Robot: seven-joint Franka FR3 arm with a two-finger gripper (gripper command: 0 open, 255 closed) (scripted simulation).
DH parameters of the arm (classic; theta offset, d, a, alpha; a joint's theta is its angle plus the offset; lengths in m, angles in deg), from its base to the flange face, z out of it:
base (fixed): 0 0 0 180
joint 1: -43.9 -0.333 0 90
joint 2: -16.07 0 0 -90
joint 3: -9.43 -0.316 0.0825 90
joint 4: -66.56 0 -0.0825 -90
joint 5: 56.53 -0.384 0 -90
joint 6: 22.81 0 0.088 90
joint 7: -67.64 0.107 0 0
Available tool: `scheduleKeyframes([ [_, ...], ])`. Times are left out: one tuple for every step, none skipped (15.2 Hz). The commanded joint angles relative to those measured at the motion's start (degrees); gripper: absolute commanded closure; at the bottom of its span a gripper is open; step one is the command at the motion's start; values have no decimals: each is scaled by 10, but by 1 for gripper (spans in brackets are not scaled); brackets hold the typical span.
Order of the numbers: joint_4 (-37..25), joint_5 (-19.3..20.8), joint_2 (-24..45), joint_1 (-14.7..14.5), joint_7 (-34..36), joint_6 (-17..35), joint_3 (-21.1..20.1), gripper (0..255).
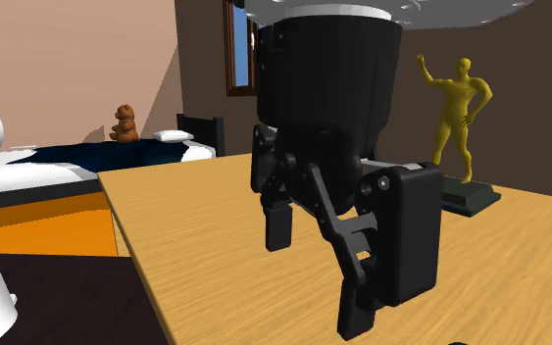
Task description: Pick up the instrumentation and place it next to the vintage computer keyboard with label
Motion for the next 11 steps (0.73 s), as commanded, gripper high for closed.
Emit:
scheduleKeyframes([
  [-49, -15, 53, 11, -30, -4, 1, 0],
  [-72, -21, 78, 17, -42, -5, 0, 0],
  [-95, -27, 102, 23, -53, -8, -2, 0],
  [-120, -32, 127, 29, -64, -11, -4, 0],
  [-146, -37, 152, 35, -74, -15, -7, 0],
  [-174, -41, 177, 42, -83, -20, -9, 0],
  [-175, -41, 179, 43, -83, -20, -10, 0],
  [-171, -42, 181, 43, -84, -14, -11, 0],
  [-166, -43, 183, 43, -84, -7, -11, 0],
  [-162, -44, 186, 43, -85, -1, -12, 0],
  [-158, -45, 188, 43, -86, 6, -13, 0],
])
